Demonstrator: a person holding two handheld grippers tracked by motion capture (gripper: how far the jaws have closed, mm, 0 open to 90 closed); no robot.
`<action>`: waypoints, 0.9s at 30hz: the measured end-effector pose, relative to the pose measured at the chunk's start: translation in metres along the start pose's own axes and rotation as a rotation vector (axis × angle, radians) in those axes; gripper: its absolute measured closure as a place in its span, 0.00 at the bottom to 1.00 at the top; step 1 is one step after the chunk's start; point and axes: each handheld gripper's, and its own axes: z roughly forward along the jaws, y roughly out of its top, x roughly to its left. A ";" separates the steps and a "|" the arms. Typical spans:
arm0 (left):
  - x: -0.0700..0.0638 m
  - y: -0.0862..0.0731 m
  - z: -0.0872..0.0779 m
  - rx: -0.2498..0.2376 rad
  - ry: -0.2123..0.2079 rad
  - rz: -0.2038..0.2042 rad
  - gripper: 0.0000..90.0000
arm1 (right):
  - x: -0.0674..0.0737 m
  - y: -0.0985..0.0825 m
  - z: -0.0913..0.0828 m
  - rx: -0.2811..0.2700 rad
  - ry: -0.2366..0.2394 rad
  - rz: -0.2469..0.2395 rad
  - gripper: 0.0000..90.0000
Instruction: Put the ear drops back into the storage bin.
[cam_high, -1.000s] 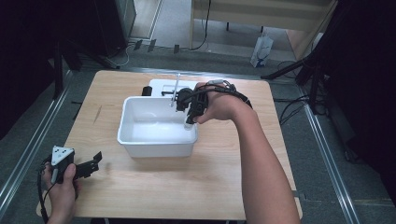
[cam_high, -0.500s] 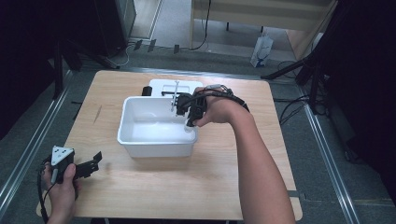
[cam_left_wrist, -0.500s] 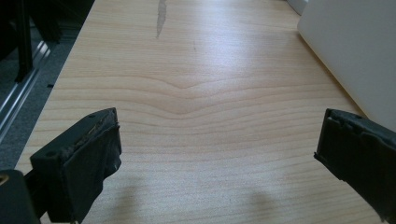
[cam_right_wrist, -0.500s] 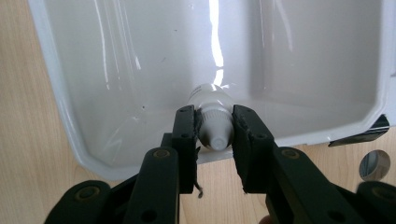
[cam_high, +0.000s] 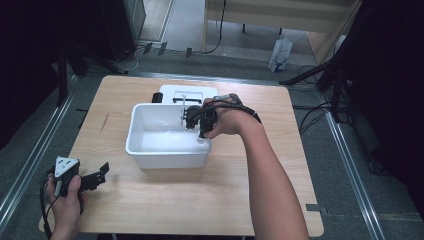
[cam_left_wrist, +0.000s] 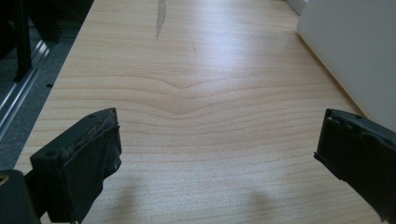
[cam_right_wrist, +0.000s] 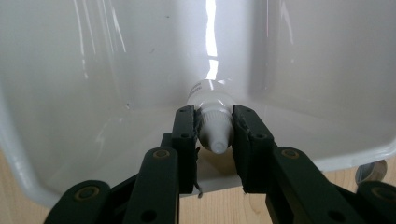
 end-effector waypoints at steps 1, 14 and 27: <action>0.000 0.000 0.000 0.000 0.000 0.000 0.01 | 0.000 0.000 0.003 0.005 -0.002 0.002 0.80; 0.000 0.000 0.000 -0.001 -0.001 0.000 0.01 | -0.003 0.007 0.022 0.060 0.011 0.021 0.80; 0.000 0.000 0.000 -0.002 -0.004 -0.007 0.01 | -0.008 0.014 0.036 0.109 0.021 0.032 0.80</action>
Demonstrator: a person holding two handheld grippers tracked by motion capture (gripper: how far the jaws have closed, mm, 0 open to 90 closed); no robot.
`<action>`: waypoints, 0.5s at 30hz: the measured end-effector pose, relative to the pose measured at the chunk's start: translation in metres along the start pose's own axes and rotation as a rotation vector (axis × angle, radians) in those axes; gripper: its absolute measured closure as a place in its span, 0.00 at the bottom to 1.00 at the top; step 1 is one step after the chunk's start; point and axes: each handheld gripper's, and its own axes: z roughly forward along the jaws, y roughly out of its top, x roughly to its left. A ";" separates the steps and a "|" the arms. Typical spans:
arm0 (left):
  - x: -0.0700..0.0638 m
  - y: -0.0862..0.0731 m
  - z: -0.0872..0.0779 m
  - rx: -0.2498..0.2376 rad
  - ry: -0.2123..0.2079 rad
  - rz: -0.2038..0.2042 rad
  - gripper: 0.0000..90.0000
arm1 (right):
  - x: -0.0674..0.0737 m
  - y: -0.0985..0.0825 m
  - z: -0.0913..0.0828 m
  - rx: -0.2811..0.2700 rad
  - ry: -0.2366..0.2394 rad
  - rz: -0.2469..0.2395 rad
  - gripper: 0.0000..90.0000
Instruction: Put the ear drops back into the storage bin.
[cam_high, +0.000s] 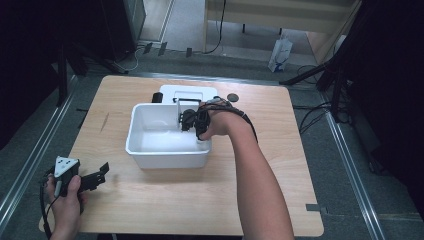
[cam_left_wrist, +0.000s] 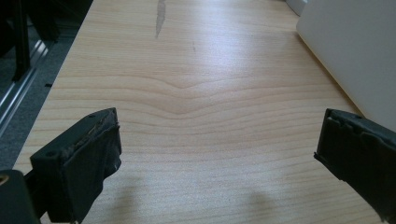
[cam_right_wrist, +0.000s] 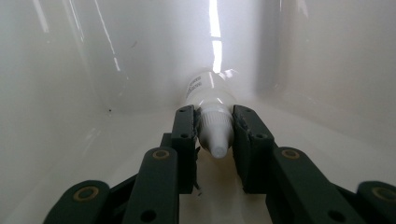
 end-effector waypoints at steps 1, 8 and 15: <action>0.000 0.000 0.000 -0.001 0.000 -0.001 0.01 | 0.000 0.000 0.000 0.000 0.000 0.000 0.80; 0.000 0.000 0.000 0.000 0.001 0.001 0.01 | -0.001 0.001 0.001 0.007 -0.002 0.010 0.79; 0.000 0.000 0.000 0.002 0.000 0.003 0.01 | 0.000 -0.001 0.000 -0.007 -0.001 0.027 0.65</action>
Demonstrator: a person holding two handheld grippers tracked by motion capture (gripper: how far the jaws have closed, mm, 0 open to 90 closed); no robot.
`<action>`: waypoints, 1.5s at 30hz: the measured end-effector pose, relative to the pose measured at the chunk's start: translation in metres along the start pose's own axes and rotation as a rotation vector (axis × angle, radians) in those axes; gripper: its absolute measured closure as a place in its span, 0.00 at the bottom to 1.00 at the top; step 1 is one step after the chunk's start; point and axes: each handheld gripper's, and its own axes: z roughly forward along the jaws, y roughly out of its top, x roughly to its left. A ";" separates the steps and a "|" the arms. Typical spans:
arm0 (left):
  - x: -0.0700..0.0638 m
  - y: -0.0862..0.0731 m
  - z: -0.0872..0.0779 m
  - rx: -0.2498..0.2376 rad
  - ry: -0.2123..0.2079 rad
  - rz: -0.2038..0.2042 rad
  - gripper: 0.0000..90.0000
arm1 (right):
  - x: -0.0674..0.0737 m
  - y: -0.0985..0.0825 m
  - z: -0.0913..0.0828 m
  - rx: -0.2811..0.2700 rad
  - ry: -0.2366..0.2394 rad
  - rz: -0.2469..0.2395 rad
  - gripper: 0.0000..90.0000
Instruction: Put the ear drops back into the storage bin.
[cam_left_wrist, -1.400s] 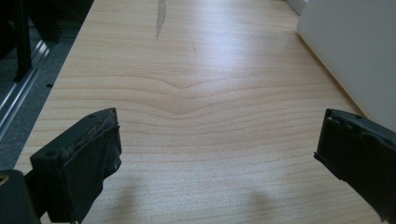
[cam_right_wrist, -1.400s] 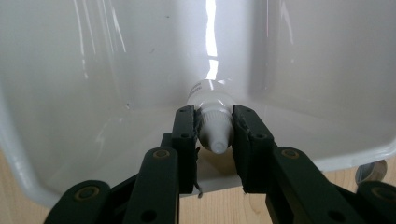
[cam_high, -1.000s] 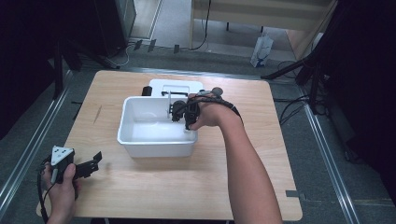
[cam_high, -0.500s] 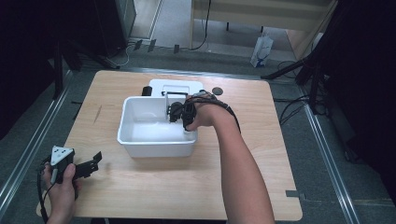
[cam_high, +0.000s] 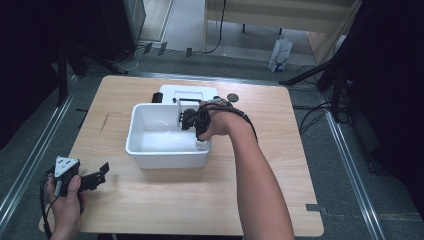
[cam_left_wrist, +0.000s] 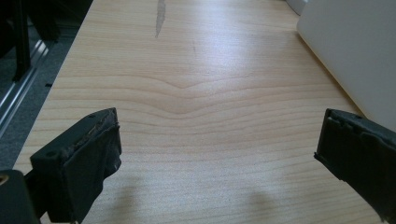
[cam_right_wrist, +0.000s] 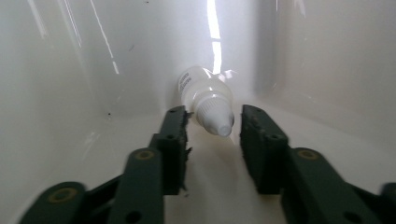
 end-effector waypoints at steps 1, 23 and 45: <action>0.000 0.000 0.000 0.000 0.001 0.002 0.01 | 0.001 -0.001 -0.001 -0.011 -0.009 0.001 0.60; 0.000 0.000 0.000 0.004 0.006 0.009 0.01 | 0.003 -0.038 -0.072 -0.190 -0.167 0.136 0.00; -0.001 0.000 0.000 0.004 0.006 0.009 0.01 | 0.022 -0.100 -0.052 -0.219 -0.123 0.199 0.00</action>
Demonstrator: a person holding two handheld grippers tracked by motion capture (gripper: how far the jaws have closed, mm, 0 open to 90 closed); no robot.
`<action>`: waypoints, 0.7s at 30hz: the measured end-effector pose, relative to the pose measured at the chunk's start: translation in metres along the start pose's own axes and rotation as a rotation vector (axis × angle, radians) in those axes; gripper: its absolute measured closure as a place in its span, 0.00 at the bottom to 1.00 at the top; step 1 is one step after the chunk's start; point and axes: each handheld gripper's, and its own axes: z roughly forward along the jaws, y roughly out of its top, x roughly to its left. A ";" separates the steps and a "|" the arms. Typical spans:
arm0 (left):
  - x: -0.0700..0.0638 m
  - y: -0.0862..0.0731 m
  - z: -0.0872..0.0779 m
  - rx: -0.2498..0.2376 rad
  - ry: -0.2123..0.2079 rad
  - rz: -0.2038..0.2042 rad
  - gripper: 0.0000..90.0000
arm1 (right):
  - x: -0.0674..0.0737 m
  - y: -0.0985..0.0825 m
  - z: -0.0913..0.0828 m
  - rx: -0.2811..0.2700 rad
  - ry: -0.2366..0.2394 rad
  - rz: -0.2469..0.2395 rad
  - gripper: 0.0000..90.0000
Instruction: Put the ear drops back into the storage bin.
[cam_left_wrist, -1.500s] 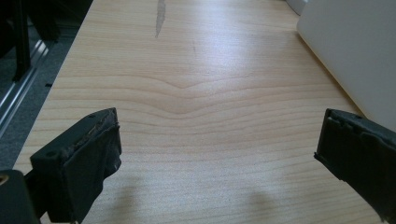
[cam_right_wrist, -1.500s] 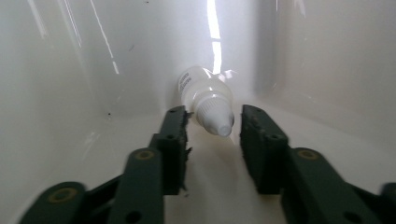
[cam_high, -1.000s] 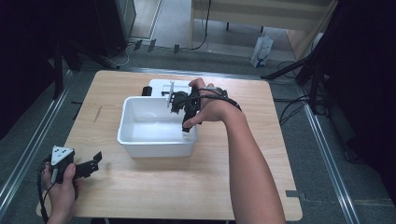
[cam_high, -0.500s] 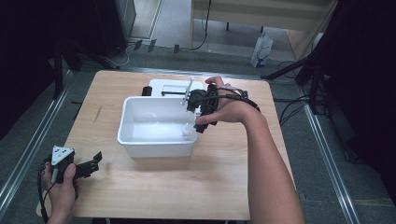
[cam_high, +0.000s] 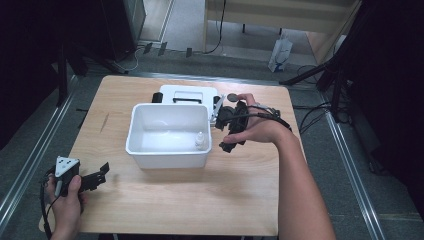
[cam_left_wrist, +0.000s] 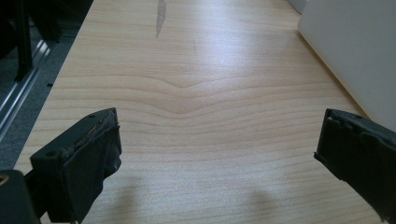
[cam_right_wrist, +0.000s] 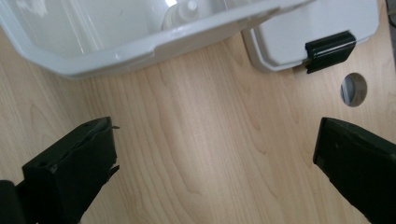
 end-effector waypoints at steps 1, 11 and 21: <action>0.000 0.000 0.000 0.000 0.000 0.000 0.01 | 0.001 -0.003 0.001 0.002 0.005 0.008 0.00; 0.000 0.000 0.000 0.001 0.002 0.004 0.01 | 0.009 -0.039 0.013 -0.028 0.008 0.068 0.00; -0.001 0.000 0.000 0.001 0.004 0.005 0.01 | 0.019 -0.074 0.025 -0.053 0.015 0.132 0.00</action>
